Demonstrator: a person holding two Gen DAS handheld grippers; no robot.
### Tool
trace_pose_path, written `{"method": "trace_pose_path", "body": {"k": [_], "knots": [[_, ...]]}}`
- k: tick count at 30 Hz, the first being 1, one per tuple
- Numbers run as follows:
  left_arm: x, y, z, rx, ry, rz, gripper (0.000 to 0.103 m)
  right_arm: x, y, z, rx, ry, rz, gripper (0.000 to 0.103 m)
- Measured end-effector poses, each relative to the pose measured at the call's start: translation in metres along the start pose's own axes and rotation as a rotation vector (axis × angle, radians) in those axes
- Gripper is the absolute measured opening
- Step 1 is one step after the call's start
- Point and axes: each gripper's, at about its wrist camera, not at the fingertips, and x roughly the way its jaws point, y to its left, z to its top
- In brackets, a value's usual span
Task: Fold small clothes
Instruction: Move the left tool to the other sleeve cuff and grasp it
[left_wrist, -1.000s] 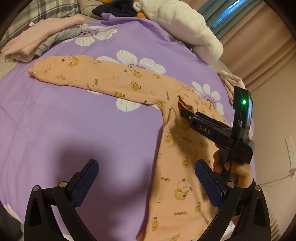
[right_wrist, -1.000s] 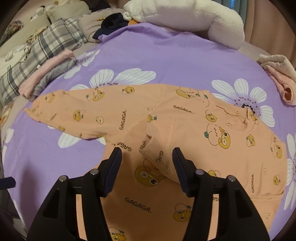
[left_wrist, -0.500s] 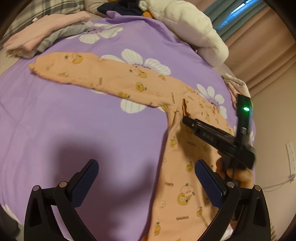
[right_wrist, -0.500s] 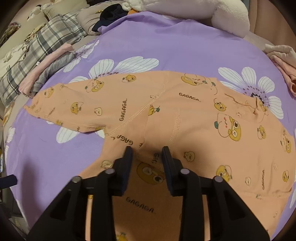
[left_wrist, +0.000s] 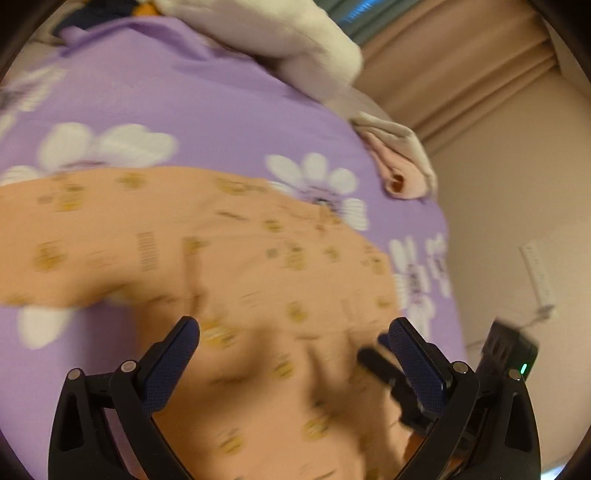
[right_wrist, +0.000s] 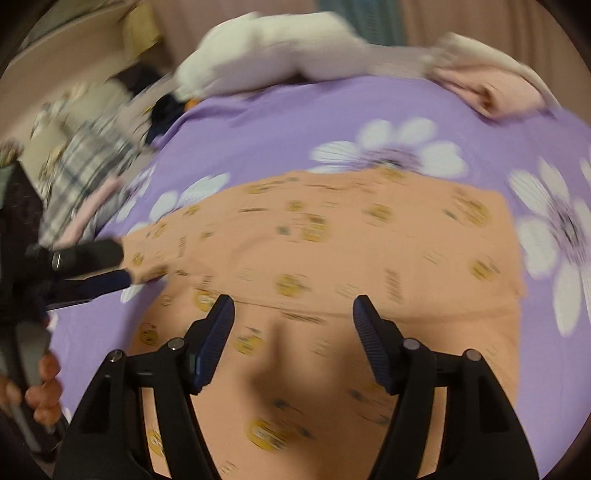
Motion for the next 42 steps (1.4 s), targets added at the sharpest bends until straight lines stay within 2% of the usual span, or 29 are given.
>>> {"method": "trace_pose_path", "body": {"k": [4, 6, 7, 9, 10, 13, 17, 21, 24, 27, 30, 34, 40, 42], "knots": [[0.038, 0.003, 0.012, -0.031, 0.036, 0.049, 0.095, -0.018, -0.033, -0.013, 0.075, -0.007, -0.03, 0.066], [0.054, 0.011, 0.014, -0.053, 0.063, 0.08, 0.086, -0.024, -0.039, -0.017, 0.092, -0.009, -0.031, 0.066], [0.063, 0.018, 0.014, -0.067, 0.084, 0.121, 0.082, -0.025, -0.039, -0.02, 0.093, -0.01, -0.034, 0.066], [0.071, 0.028, 0.011, -0.082, 0.095, 0.163, 0.071, -0.028, -0.042, -0.021, 0.085, -0.011, -0.042, 0.066], [0.069, 0.03, 0.01, -0.079, 0.088, 0.16, 0.068, -0.03, -0.044, -0.025, 0.079, -0.012, -0.045, 0.065], [0.066, 0.03, 0.009, -0.061, 0.084, 0.173, 0.063, -0.038, -0.042, -0.03, 0.044, -0.024, -0.063, 0.065], [0.05, 0.032, 0.006, -0.089, 0.077, 0.142, 0.063, -0.047, -0.036, -0.033, -0.002, -0.03, -0.086, 0.065], [0.006, 0.049, 0.004, -0.106, 0.027, 0.137, 0.071, -0.058, -0.022, -0.034, -0.073, -0.05, -0.103, 0.065], [-0.029, 0.073, 0.002, -0.164, -0.024, 0.129, 0.072, -0.063, -0.009, -0.041, -0.117, -0.062, -0.112, 0.065], [-0.061, 0.108, 0.0, -0.253, -0.088, 0.135, 0.083, -0.066, 0.003, -0.047, -0.136, -0.074, -0.11, 0.065], [-0.091, 0.151, -0.006, -0.358, -0.151, 0.166, 0.084, -0.065, 0.013, -0.051, -0.148, -0.071, -0.097, 0.065], [-0.122, 0.2, -0.014, -0.503, -0.224, 0.152, 0.084, -0.06, 0.033, -0.051, -0.179, -0.063, -0.088, 0.065], [-0.16, 0.262, -0.03, -0.683, -0.353, 0.058, 0.084, -0.052, 0.046, -0.056, -0.2, -0.041, -0.067, 0.065], [-0.164, 0.276, -0.032, -0.724, -0.372, 0.011, 0.084, -0.048, 0.049, -0.057, -0.212, -0.03, -0.064, 0.065]]}}
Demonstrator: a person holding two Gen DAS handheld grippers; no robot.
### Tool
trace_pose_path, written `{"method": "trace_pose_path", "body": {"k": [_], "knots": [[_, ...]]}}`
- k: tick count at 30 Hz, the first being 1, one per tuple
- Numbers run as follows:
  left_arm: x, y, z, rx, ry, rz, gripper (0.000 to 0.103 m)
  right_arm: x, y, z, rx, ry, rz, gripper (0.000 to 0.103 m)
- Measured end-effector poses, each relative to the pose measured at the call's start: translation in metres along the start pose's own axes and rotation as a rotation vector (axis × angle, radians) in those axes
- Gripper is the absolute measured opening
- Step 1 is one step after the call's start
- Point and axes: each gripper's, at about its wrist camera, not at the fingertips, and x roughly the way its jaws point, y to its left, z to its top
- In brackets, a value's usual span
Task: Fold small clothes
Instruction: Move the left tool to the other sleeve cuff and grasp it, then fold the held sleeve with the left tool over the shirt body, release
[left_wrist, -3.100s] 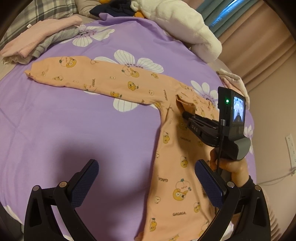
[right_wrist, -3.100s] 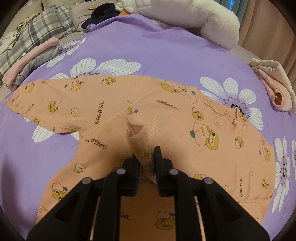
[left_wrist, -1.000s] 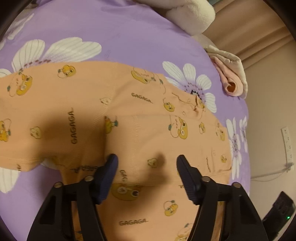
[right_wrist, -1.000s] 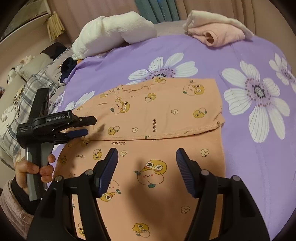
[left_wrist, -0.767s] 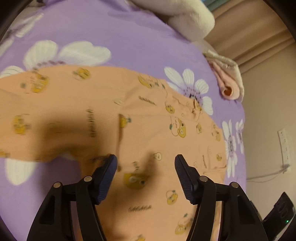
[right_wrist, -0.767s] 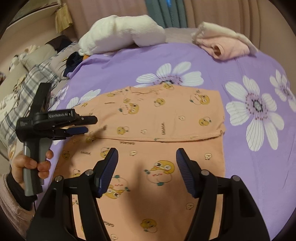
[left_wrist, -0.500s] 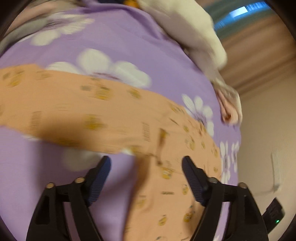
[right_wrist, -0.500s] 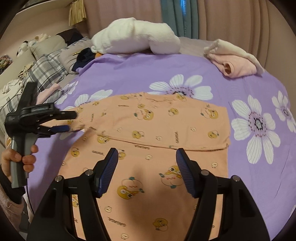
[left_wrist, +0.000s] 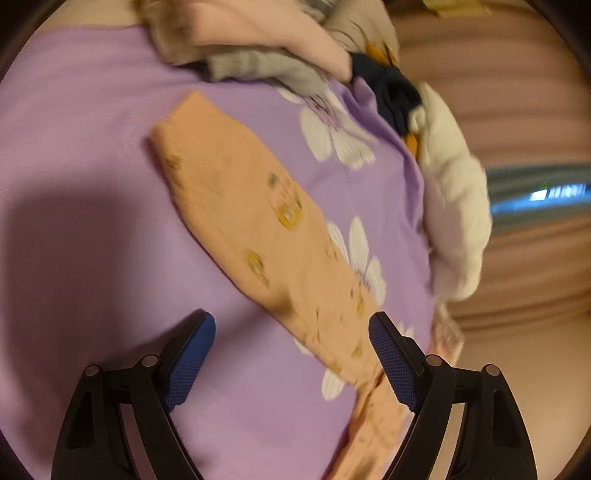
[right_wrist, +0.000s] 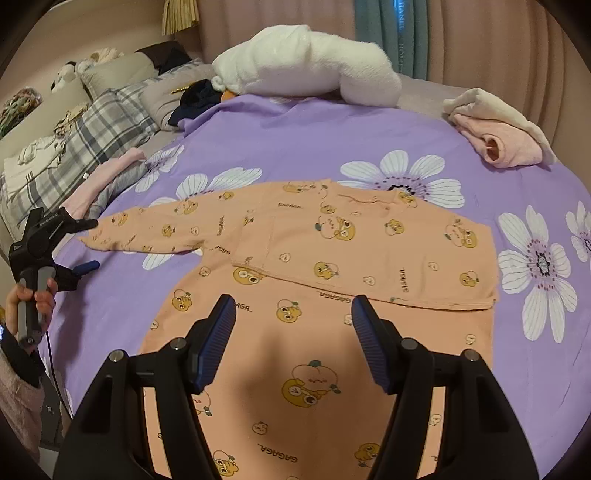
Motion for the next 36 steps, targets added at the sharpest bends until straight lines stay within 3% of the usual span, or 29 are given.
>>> {"method": "trace_pose_path", "body": {"k": [3, 6, 10, 15, 17, 23, 25, 28, 30, 36], "knots": [[0.001, 0.008, 0.015, -0.048, -0.008, -0.058, 0.084, 0.001, 0.006, -0.001, -0.008, 0.005, 0.003, 0.065], [0.004, 0.009, 0.03, -0.067, -0.036, -0.071, 0.084, 0.004, 0.009, 0.001, -0.01, 0.011, 0.008, 0.065], [0.008, 0.01, 0.045, -0.106, -0.081, -0.064, 0.084, 0.005, 0.013, 0.0, -0.016, 0.016, 0.012, 0.065], [0.009, 0.004, 0.049, -0.098, -0.16, -0.001, 0.084, 0.01, 0.012, 0.001, -0.016, 0.03, 0.006, 0.065], [0.007, 0.004, 0.047, -0.096, -0.179, 0.021, 0.079, 0.011, 0.011, -0.001, -0.009, 0.033, 0.006, 0.065], [0.006, 0.003, 0.047, -0.103, -0.173, 0.133, 0.047, 0.008, 0.008, -0.004, -0.012, 0.03, -0.01, 0.065], [0.007, 0.001, 0.048, -0.092, -0.16, 0.158, 0.028, 0.005, 0.008, -0.004, -0.011, 0.022, -0.014, 0.065], [0.007, 0.001, 0.047, -0.085, -0.136, 0.164, 0.009, 0.0, 0.006, -0.003, -0.007, 0.011, -0.015, 0.065], [0.008, -0.004, 0.046, -0.057, -0.12, 0.173, 0.002, -0.003, 0.003, -0.003, -0.002, 0.005, -0.013, 0.065], [-0.001, -0.042, 0.037, 0.064, -0.136, 0.179, 0.002, -0.012, -0.003, -0.004, 0.01, -0.015, -0.014, 0.065]]}}
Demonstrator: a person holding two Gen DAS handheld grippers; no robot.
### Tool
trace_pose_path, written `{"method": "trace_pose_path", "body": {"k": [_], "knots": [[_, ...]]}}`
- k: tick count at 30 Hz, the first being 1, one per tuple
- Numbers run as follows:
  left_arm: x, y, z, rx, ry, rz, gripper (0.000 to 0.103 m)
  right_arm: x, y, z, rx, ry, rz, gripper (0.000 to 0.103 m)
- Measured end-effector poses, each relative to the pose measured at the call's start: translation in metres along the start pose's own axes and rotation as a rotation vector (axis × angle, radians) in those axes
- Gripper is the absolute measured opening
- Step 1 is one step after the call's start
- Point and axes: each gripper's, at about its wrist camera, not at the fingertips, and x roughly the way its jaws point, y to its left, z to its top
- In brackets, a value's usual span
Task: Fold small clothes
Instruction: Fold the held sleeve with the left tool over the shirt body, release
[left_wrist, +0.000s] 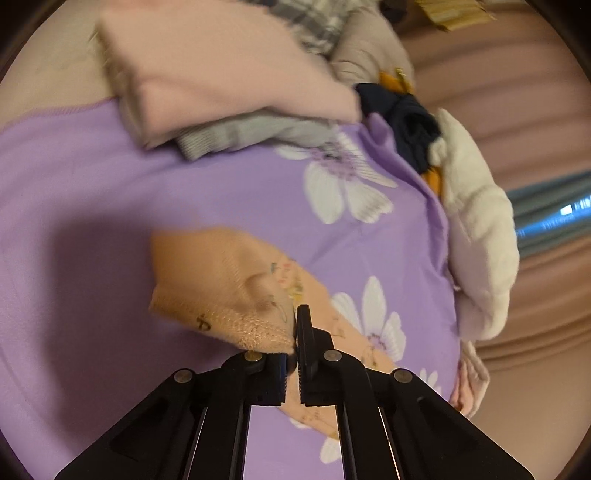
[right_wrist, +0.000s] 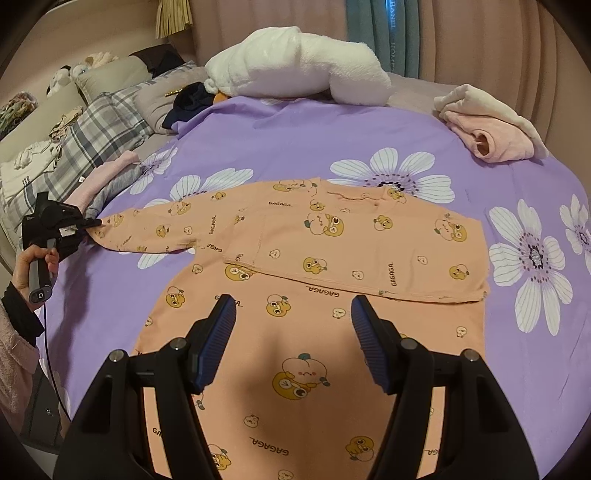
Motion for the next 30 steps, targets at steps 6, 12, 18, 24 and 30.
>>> {"method": "trace_pose_path", "body": {"k": [6, 12, 18, 24, 30], "knots": [[-0.016, -0.04, -0.006, 0.109, -0.023, -0.017, 0.001, -0.006, -0.006, -0.003, 0.021, -0.015, 0.006, 0.065], [-0.017, -0.079, -0.023, 0.218, -0.007, -0.031, 0.002, -0.012, -0.013, -0.006, 0.037, -0.033, 0.014, 0.065], [-0.01, -0.124, -0.049, 0.332, 0.022, -0.052, 0.001, -0.016, -0.025, -0.008, 0.065, -0.044, 0.016, 0.065], [-0.001, -0.165, -0.075, 0.45, 0.041, -0.057, 0.002, -0.019, -0.04, -0.009, 0.099, -0.054, 0.01, 0.065], [0.01, -0.196, -0.102, 0.548, 0.073, -0.057, 0.001, -0.023, -0.054, -0.012, 0.124, -0.064, 0.006, 0.065]]}}
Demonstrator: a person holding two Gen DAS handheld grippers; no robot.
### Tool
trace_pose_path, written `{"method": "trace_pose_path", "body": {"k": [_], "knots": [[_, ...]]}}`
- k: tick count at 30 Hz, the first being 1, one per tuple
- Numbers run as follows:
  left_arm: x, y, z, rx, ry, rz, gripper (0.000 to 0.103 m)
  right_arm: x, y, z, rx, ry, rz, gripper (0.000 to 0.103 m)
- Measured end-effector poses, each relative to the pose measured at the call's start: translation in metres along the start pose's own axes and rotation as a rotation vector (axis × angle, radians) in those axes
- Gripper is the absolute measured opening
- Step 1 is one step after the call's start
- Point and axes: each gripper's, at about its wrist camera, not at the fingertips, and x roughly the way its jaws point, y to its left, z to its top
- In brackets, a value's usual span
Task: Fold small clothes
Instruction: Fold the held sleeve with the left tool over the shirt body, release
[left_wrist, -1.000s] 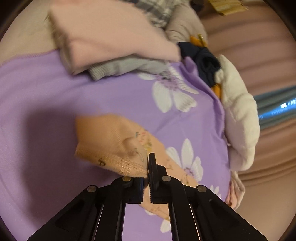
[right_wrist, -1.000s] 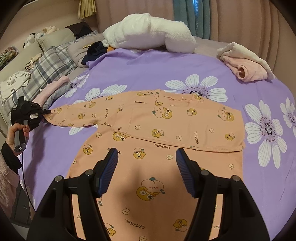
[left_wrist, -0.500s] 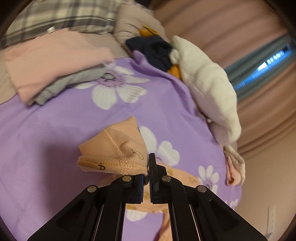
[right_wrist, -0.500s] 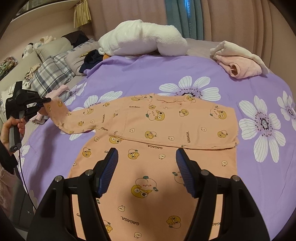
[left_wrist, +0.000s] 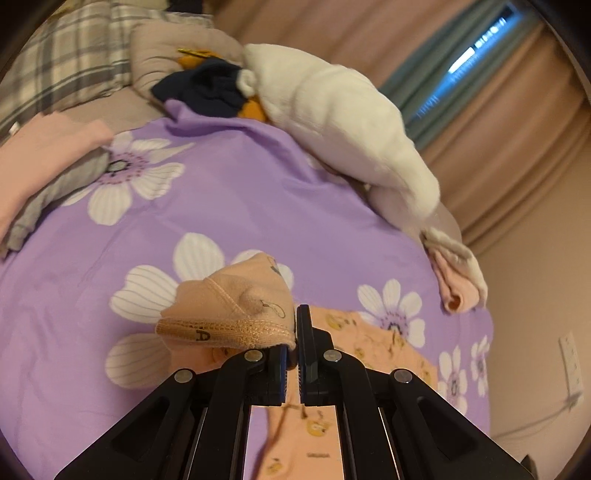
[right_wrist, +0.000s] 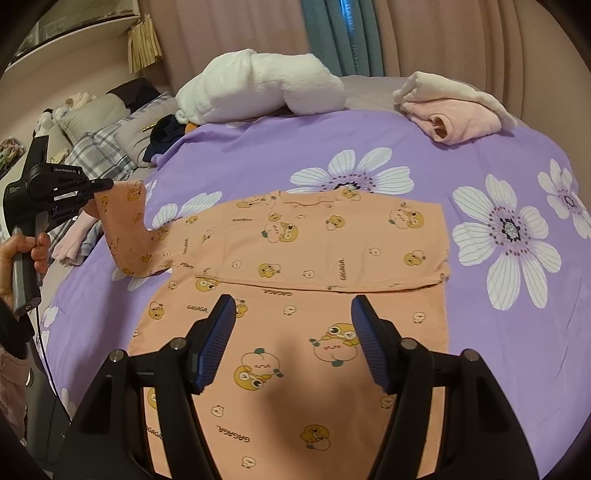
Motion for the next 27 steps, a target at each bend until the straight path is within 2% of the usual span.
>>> {"method": "trace_pose_path", "body": {"k": [16, 22, 27], "knots": [[0.04, -0.098, -0.032, 0.205, 0.101, -0.059, 0.002, -0.001, -0.054, -0.006, 0.129, -0.006, -0.009, 0.065], [0.066, -0.131, -0.055, 0.272, 0.15, -0.074, 0.002, 0.003, -0.074, -0.007, 0.187, 0.0, -0.015, 0.065], [0.086, -0.158, -0.078, 0.348, 0.169, -0.054, 0.002, 0.003, -0.088, -0.008, 0.213, -0.002, -0.028, 0.065]]}}
